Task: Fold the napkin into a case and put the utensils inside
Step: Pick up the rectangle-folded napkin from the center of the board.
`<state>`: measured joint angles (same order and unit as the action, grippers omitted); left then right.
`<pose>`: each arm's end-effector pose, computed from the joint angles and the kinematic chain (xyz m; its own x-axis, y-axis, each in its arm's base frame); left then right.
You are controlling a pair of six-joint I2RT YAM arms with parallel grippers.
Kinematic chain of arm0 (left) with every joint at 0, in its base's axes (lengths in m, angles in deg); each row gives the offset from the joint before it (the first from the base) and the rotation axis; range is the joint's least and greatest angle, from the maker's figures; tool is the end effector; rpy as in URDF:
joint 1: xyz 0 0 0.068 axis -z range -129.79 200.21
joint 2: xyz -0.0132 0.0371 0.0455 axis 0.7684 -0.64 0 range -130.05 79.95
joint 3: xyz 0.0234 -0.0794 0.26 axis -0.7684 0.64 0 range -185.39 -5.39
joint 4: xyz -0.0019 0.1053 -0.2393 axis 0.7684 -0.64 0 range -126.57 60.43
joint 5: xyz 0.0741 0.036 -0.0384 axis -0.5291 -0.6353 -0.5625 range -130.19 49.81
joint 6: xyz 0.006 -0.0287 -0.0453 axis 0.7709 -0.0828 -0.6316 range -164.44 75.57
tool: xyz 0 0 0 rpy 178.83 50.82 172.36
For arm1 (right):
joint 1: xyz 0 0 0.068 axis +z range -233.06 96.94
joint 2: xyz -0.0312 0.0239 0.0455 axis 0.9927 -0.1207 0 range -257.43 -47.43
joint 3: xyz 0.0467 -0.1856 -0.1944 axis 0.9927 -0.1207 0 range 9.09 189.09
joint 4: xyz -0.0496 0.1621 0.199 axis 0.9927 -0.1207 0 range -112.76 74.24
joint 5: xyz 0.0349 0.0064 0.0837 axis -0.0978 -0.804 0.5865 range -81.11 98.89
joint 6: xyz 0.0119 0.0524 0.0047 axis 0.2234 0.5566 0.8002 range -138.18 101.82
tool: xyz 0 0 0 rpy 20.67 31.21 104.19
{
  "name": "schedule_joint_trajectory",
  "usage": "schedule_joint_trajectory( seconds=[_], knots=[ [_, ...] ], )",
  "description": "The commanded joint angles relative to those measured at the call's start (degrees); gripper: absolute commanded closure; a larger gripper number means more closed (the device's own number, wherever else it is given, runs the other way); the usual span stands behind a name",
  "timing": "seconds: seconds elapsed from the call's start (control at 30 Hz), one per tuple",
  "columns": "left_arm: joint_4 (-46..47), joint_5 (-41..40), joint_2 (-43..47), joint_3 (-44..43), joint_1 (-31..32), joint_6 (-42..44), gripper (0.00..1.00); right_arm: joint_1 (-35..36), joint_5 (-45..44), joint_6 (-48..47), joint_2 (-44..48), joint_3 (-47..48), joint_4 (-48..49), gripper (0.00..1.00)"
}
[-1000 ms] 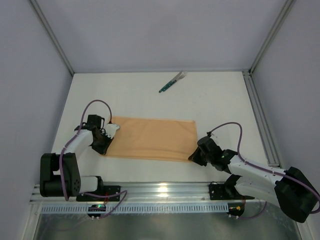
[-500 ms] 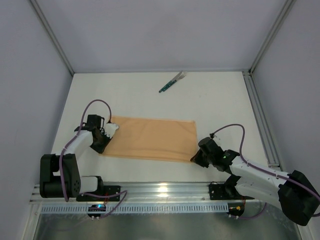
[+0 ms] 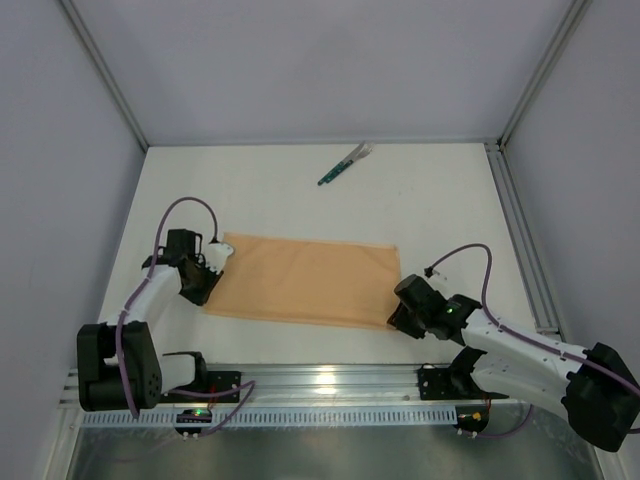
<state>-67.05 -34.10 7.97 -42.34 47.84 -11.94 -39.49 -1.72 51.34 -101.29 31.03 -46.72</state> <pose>0.2063 0.0048 0.1687 -0.8087 0.5012 -0.3078 0.5042 0.8602 0.0761 0.1157 0.1011 0.1511 -0.8034 0.5065 -0.3131 0.3883 0.8442 0.3695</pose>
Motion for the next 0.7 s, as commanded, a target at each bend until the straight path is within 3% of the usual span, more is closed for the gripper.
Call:
schedule_joint_trajectory(
  seconds=[0.0, 0.23, 0.43, 0.67],
  knots=[
    [-2.16, 2.97, 3.07, -1.45, -0.35, 1.00, 0.74, 0.29, -3.89, 1.41, 2.18, 1.54, -7.09, 0.62],
    [-2.69, 1.21, 3.34, -1.81, -0.35, 0.29, 0.73, 0.37, -3.01, 4.40, 3.77, -0.84, -7.01, 0.55],
    [-3.22, 2.26, 3.08, -1.37, -0.35, -0.14, 0.73, 0.46, -7.57, 0.36, 3.15, 8.55, -15.17, 0.54],
    [-4.01, 4.81, 3.26, -1.55, -0.35, -0.85, 0.72, 0.55, -6.53, 1.59, 3.68, 8.12, -17.90, 0.53]
  ],
)
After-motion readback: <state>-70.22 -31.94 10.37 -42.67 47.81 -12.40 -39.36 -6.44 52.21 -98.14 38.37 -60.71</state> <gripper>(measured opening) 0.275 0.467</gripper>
